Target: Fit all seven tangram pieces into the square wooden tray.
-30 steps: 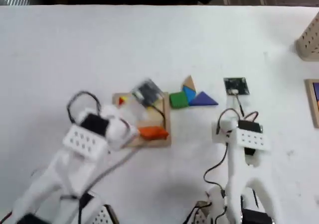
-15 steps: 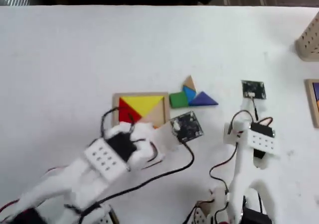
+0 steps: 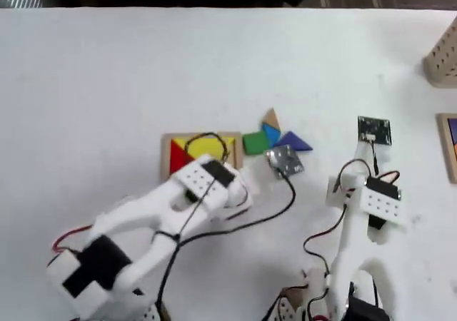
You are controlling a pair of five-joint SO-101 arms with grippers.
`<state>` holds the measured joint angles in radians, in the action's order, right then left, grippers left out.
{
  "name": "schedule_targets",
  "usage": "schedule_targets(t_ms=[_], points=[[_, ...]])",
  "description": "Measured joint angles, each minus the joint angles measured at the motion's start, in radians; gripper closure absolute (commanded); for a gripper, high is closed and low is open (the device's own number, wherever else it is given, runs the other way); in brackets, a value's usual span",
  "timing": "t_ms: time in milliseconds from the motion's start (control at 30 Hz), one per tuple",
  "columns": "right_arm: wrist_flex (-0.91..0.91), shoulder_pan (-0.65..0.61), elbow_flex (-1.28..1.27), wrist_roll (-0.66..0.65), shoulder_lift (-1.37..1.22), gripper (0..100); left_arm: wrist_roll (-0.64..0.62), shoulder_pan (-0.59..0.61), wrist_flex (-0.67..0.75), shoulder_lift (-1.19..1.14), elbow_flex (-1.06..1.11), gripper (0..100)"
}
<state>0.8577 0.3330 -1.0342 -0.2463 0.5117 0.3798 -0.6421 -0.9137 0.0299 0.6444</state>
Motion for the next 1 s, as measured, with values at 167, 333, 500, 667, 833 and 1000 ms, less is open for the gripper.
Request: schedule_targets(t_ms=[167, 333, 500, 667, 833, 1000], points=[[0.000, 0.000, 0.000, 0.000, 0.000, 97.4, 0.000, 0.026, 0.011, -0.083, -0.064, 98], [0.000, 0.000, 0.000, 0.000, 0.000, 97.4, 0.000, 0.029, -0.028, -0.158, -0.152, 98], [0.000, 0.000, 0.000, 0.000, 0.000, 97.4, 0.000, 0.049, -0.031, -0.209, -0.224, 98], [0.000, 0.000, 0.000, 0.000, 0.000, 97.4, -0.002, 0.107, -0.071, -0.222, -0.278, 98], [-0.005, 0.000, 0.000, 0.000, 0.000, 97.4, -0.002, 0.118, -0.169, -0.163, -0.295, 98], [-0.017, 0.000, 0.000, 0.000, 0.000, 97.4, -0.002, 0.118, -0.256, -0.103, -0.295, 98]])
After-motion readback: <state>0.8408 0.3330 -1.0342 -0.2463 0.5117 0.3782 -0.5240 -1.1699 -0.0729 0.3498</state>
